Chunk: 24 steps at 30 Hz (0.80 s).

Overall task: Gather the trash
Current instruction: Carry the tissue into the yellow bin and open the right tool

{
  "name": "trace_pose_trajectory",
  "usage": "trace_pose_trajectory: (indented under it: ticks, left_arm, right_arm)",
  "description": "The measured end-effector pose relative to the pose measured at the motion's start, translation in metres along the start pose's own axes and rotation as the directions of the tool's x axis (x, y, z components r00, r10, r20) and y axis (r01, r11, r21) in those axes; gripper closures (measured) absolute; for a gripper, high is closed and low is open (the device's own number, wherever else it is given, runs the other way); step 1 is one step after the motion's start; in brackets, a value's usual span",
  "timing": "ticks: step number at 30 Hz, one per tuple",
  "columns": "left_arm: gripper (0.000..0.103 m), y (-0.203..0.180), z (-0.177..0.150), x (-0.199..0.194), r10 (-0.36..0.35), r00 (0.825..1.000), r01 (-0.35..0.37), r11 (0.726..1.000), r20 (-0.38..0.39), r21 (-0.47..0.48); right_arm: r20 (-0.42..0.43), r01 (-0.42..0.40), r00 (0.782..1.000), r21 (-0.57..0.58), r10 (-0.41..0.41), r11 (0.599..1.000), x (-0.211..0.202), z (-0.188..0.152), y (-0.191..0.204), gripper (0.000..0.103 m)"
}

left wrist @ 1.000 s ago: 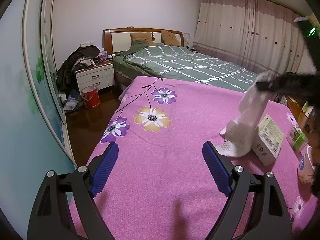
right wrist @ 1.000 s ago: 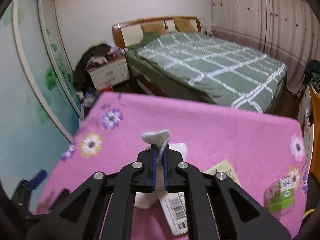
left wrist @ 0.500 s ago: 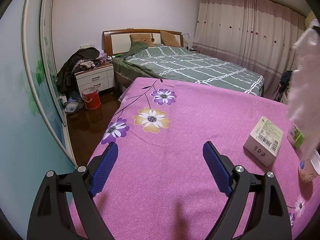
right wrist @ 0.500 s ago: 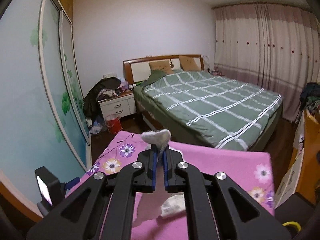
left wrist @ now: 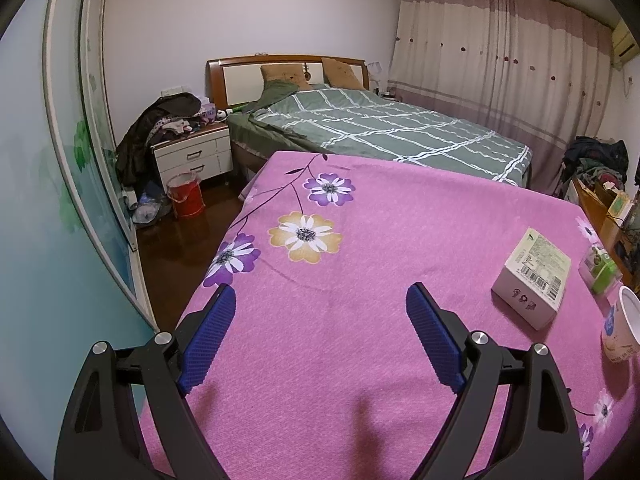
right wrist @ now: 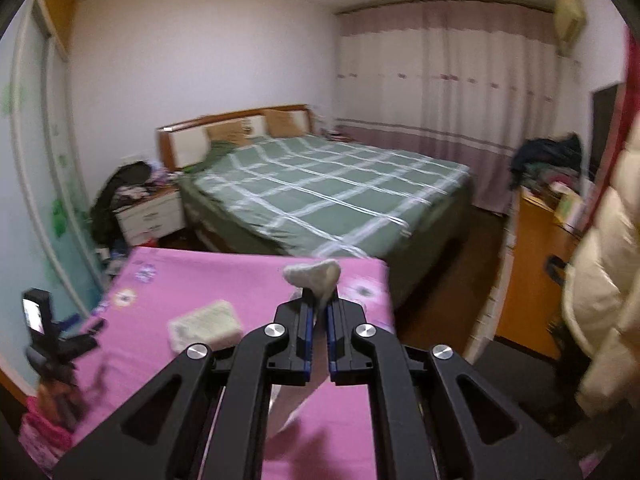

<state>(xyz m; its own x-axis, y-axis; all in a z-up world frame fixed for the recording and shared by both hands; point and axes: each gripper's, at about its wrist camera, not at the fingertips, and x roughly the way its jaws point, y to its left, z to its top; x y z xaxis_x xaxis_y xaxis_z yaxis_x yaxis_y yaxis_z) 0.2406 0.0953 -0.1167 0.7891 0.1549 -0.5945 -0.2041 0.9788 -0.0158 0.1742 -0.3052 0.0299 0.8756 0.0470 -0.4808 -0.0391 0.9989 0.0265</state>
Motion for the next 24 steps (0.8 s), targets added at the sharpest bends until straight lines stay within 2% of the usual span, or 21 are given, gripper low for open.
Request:
trace_pose_trajectory:
  ticks: [5,9,12,16,18,20,22,24]
  left_arm:
    - [0.017,-0.008,-0.002,-0.003,-0.002,1.0,0.002,0.999,0.009,0.035]
    - [0.017,-0.017,-0.002,-0.003,-0.03,0.999,0.031,0.998,-0.012,0.051]
    - [0.017,-0.026,-0.003,-0.007,-0.082,0.996,0.084,0.996,-0.043,0.036]
    - [0.017,-0.048,0.0,-0.022,-0.13,0.991,0.131,0.99,-0.031,0.052]
    - [0.017,-0.062,0.002,-0.033,-0.159,0.987,0.16,0.985,-0.016,0.072]
    - [0.017,-0.076,0.004,-0.043,-0.184,0.983,0.184,0.978,-0.006,0.099]
    - [0.017,-0.09,0.003,-0.051,-0.214,0.977,0.213,0.969,-0.006,0.124]
    - [0.017,-0.106,0.001,-0.058,-0.248,0.969,0.247,0.957,-0.016,0.154]
  right_arm:
    - [-0.059,0.118,0.992,0.063,-0.115,0.991,-0.002,-0.032,-0.062,0.098]
    - [-0.105,0.215,0.974,0.125,-0.202,0.969,-0.002,-0.058,-0.111,0.097]
    - [-0.149,0.247,0.963,0.147,-0.225,0.958,0.004,-0.077,-0.14,0.097]
    - [-0.221,0.275,0.946,0.149,-0.239,0.95,0.024,-0.095,-0.159,0.097]
    - [-0.251,0.282,0.938,0.15,-0.239,0.948,0.033,-0.099,-0.164,0.091]
    - [-0.251,0.277,0.94,0.173,-0.229,0.945,0.035,-0.107,-0.171,0.069]
    - [-0.245,0.271,0.943,0.184,-0.223,0.945,0.035,-0.114,-0.175,0.064]
    - [-0.24,0.265,0.946,0.194,-0.216,0.945,0.034,-0.117,-0.178,0.064]
